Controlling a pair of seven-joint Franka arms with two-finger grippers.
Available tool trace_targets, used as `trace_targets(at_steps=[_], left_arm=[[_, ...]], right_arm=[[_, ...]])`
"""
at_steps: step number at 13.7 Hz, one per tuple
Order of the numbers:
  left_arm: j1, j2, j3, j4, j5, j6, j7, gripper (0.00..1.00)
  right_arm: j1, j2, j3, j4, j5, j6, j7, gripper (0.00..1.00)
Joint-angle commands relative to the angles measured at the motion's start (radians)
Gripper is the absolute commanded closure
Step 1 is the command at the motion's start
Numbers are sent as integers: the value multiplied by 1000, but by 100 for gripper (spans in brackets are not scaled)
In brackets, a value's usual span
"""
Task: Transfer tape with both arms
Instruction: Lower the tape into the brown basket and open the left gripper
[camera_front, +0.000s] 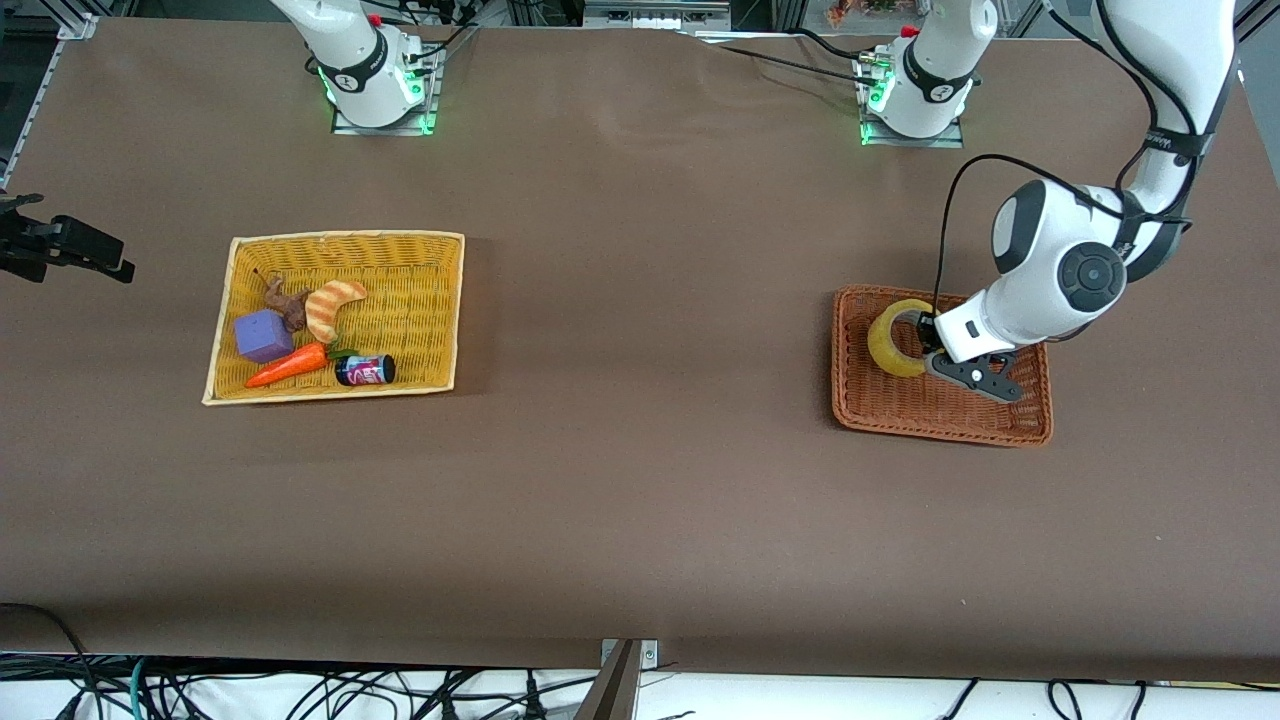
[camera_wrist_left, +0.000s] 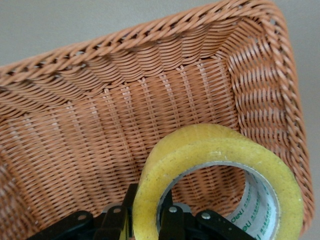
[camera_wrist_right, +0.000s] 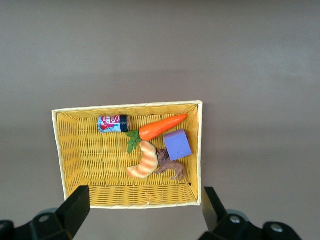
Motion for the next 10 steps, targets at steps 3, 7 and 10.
trace_targets(at_steps=[3, 7, 10], left_arm=[[63, 111, -10, 14, 117, 129, 22, 100], [68, 126, -10, 43, 139, 119, 11, 93], [71, 114, -14, 66, 139, 64, 8, 0]], right_arm=[[3, -4, -6, 0, 8, -2, -1, 0], [3, -6, -6, 0, 8, -2, -1, 0], [3, -4, -6, 0, 8, -2, -1, 0]])
